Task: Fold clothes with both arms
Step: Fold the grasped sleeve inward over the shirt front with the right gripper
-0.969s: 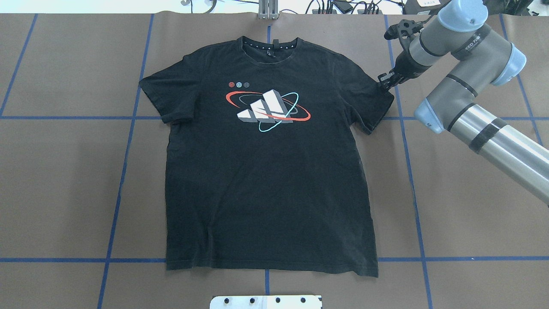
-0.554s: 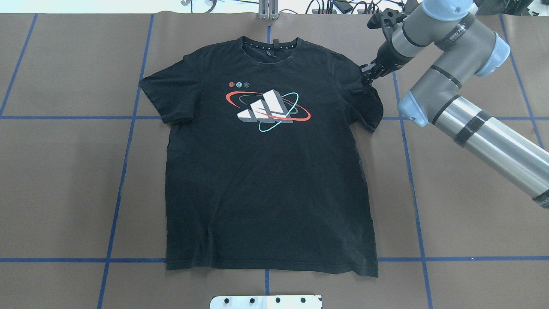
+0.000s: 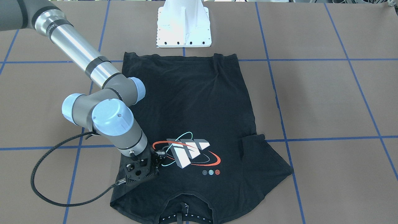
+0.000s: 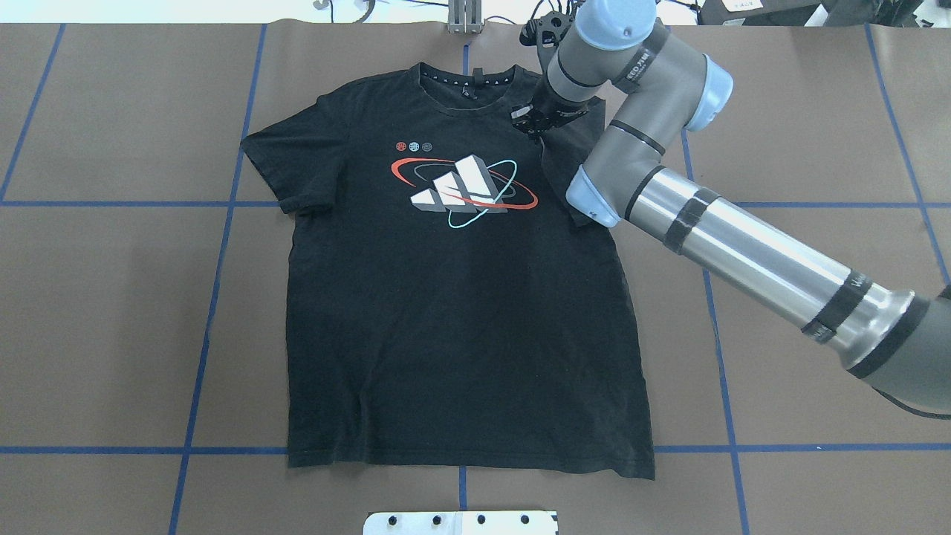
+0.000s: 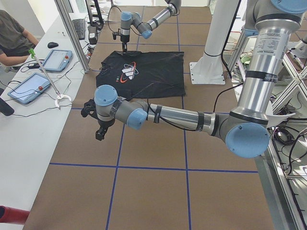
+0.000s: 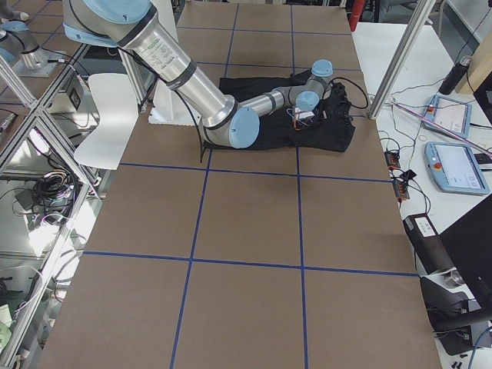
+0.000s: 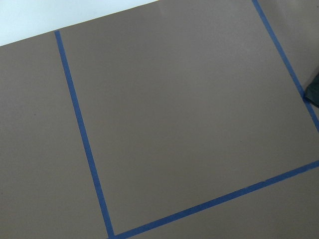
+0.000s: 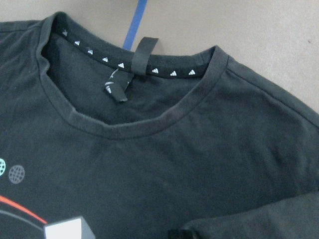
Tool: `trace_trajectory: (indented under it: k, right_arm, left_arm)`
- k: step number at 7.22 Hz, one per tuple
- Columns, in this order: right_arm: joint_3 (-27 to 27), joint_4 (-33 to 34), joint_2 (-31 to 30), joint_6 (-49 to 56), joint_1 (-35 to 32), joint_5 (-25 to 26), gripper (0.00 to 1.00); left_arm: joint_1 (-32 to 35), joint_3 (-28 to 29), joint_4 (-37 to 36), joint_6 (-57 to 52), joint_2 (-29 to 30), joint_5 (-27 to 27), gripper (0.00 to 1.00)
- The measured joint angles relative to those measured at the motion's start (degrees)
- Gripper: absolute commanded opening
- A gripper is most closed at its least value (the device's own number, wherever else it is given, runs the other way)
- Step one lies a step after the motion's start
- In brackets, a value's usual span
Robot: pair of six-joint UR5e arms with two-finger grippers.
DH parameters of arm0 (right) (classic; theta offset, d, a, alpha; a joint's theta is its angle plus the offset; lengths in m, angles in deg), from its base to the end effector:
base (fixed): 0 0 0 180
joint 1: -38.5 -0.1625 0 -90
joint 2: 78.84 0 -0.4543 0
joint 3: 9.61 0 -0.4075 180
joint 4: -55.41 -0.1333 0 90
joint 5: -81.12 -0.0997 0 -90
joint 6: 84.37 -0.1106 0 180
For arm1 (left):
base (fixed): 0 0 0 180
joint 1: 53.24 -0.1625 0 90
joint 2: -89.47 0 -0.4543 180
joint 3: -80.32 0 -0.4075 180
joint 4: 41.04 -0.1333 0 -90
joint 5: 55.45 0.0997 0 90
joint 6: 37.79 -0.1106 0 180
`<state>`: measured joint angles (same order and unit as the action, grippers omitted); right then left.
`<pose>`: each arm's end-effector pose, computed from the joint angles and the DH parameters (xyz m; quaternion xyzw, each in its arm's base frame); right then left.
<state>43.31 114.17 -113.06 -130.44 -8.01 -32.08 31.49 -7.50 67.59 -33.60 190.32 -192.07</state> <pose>-0.5568 -0.7173 0.2765 0.1651 -0.4207 -0.0649 0.8897 0.0035 -0.6141 0.5690 0.1843 0.4011 0.1018 0.8915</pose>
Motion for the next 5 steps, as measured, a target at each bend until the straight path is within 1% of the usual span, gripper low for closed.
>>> trace_trajectory:
  k: [1,3,4,5]
  right_arm:
    - [-2.3,-0.08,1.96,-0.25,0.47,2.05,0.0]
    - [-4.93,-0.21,4.41,-0.71,1.87,6.47,0.0]
    - [-5.8,-0.29,5.02,-0.81,2.32,8.03,0.7]
    - [-6.14,-0.38,5.25,-0.87,2.52,8.7,0.99]
  left_arm:
    - [0.0,-0.01,0.0,0.02,0.02,0.0,1.0]
    - [0.0,0.02,0.0,0.02,0.01,0.0,1.0]
    - [0.0,0.06,0.02,0.0,0.06,-0.02,1.0]
    - [0.0,0.08,0.06,0.01,0.15,-0.04,1.0]
